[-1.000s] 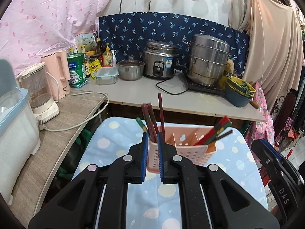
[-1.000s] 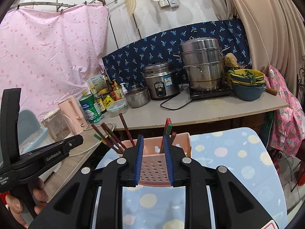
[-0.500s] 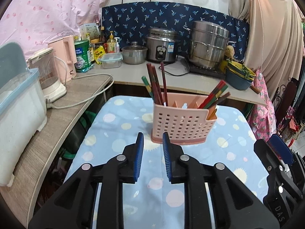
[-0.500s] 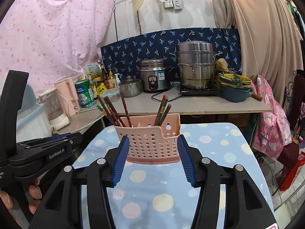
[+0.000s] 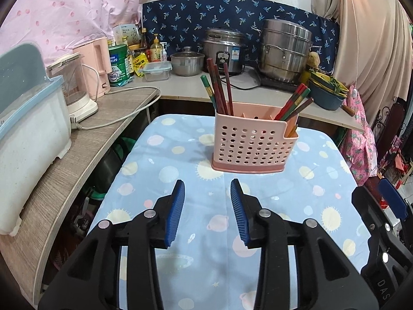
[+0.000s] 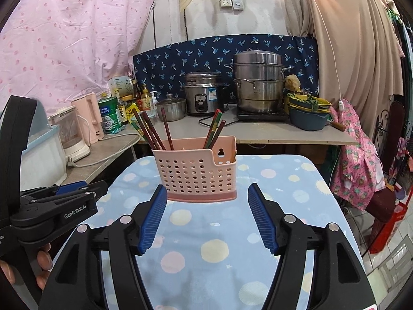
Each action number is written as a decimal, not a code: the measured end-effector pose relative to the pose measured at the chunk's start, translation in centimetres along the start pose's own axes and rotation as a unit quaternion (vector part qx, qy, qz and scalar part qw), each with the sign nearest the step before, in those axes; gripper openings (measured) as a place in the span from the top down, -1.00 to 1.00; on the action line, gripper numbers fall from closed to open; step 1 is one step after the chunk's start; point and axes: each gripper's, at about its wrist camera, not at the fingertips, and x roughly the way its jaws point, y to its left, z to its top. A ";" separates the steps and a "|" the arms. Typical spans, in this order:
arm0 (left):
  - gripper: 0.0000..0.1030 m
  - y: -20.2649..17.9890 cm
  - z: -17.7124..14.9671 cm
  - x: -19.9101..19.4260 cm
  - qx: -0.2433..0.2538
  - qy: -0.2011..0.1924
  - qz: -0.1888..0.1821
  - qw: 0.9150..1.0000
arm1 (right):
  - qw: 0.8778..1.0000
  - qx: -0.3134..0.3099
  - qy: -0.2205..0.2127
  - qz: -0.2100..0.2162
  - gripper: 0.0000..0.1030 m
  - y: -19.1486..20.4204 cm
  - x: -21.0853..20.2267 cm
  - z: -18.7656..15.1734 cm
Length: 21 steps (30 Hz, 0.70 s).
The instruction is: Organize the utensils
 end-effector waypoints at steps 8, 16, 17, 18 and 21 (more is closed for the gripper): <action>-0.09 -0.1 -1.3 -0.4 0.006 -0.004 0.013 1.000 | 1.000 0.015 0.011 -0.004 -0.45 -0.7 -0.6 -1.2; -0.35 -0.2 -2.2 -0.9 0.008 -0.014 0.021 1.000 | 1.000 0.012 0.020 -0.017 -0.62 -0.7 -0.8 -2.2; -0.37 -0.2 -2.4 -0.9 0.009 -0.014 0.023 1.000 | 1.000 0.013 0.022 -0.016 -0.62 -0.7 -0.8 -2.3; -0.41 -0.2 -2.4 -0.9 0.009 -0.014 0.024 1.000 | 0.999 0.015 0.025 -0.015 -0.63 -0.8 -0.8 -2.4; -0.49 -0.2 -2.8 -0.9 0.009 -0.014 0.026 1.000 | 0.999 0.019 0.032 -0.015 -0.63 -1.0 -0.6 -2.5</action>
